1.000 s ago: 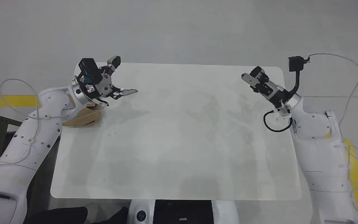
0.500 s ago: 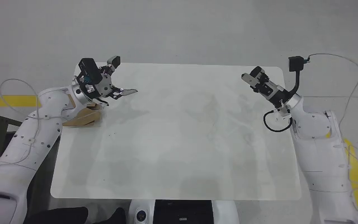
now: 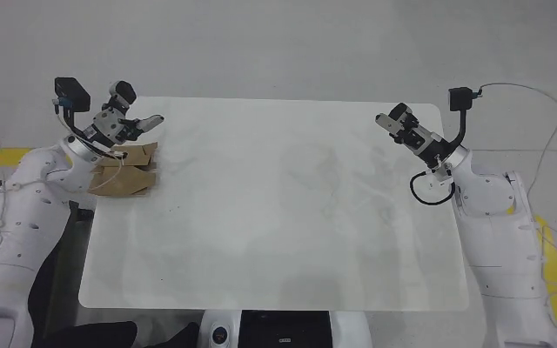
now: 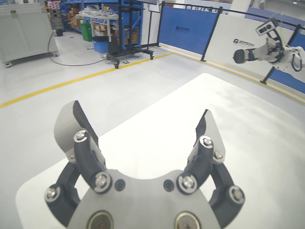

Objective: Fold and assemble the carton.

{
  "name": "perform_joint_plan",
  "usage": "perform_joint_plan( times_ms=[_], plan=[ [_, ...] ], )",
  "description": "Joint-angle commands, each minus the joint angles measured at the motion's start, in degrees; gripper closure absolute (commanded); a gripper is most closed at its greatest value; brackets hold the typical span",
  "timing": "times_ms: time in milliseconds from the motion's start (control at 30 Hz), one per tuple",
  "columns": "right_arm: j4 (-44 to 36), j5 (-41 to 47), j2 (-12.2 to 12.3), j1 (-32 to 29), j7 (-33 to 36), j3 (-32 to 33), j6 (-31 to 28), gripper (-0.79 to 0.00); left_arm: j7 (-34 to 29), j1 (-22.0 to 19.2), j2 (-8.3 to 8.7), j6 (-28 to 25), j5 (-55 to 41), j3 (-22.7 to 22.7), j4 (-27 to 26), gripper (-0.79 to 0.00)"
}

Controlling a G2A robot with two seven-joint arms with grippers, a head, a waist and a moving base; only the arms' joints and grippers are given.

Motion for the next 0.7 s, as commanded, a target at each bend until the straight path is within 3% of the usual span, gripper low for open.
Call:
perform_joint_plan(
  times_ms=[0,400,667],
  plan=[
    [0.0,0.0,0.0,0.0,0.0,0.0,0.0,-0.785,-2.3,0.0,0.29,-0.4,-2.1,-1.4,1.0,-0.785],
    [0.0,0.0,0.0,0.0,0.0,0.0,0.0,-0.785,-17.3,-0.7,1.8,2.7,-16.5,-9.8,6.2,-0.785],
    [0.0,0.0,0.0,0.0,0.0,0.0,0.0,-0.785,-31.8,-0.3,2.68,6.2,-28.7,-13.6,9.6,-0.785]
  ],
)
